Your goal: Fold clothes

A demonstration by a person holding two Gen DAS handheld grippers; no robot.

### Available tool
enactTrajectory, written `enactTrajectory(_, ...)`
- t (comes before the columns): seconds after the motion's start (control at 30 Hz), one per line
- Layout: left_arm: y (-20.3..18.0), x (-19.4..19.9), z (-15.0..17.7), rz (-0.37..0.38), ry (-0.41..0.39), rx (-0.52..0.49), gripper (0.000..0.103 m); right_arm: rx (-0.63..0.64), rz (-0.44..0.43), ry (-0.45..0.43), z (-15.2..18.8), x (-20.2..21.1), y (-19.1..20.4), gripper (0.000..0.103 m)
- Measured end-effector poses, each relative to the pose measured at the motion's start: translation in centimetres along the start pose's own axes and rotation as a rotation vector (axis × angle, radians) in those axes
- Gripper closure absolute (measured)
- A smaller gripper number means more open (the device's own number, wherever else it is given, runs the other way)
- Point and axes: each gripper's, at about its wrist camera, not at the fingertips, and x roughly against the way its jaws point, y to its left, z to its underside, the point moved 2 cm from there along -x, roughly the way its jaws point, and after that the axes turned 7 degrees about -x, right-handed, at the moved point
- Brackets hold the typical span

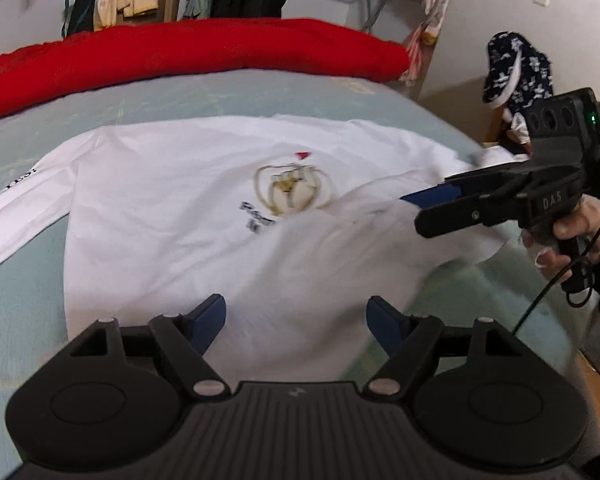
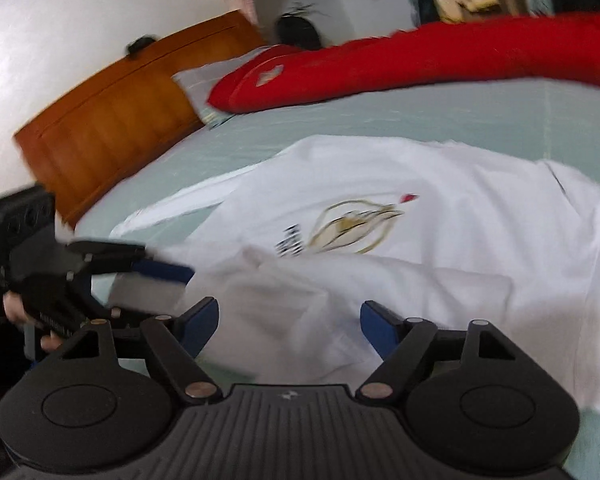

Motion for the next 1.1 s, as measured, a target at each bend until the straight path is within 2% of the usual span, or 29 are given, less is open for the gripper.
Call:
enactTrajectory(0.03, 0.5, -0.8, -0.1, -0.004, 0.009, 0.004, 0.026, -0.018, 0.011, 0.000, -0.1, -0.4, -0.7, 0.025)
enactTrajectory(0.17, 0.8, -2.1, -0.2, -0.016, 0.018, 0.003, 0.025, -0.124, -0.041, -0.018, -0.1, -0.5, -2.7, 0.024)
enactTrajectory(0.23, 0.3, -1.3, 0.0, -0.024, 0.011, -0.013, 0.025, -0.159, -0.052, -0.032, 0.1, 0.2, -2.8, 0.024)
enactTrajectory(0.47, -2.5, 3.0, 1.3, -0.043, -0.037, -0.106, 0.025, -0.209, -0.054, -0.112, 2.8, 7.3, -1.1, 0.013)
enactTrajectory(0.53, -3.2, 4.1, 1.9, -0.036, -0.052, -0.108, 0.025, -0.253, -0.059, -0.143, 4.2, 9.4, -1.3, 0.005)
enactTrajectory(0.67, -4.3, 4.9, 3.0, -0.020, -0.071, -0.061, 0.025, -0.375, -0.064, -0.164, 7.0, 10.9, -3.4, 0.005)
enactTrajectory(0.8, -4.9, 4.9, 3.7, -0.005, -0.078, -0.004, 0.025, -0.545, -0.153, -0.188, 8.6, 9.4, -6.3, 0.005)
enactTrajectory(0.97, -5.2, 4.6, 4.3, 0.002, -0.073, 0.036, 0.025, -0.641, -0.312, -0.274, 8.1, 8.0, -7.4, 0.006)
enactTrajectory(1.1, -5.2, 4.2, 4.6, 0.005, -0.065, 0.051, 0.025, -0.741, -0.393, -0.304, 8.6, 6.4, -8.4, 0.019)
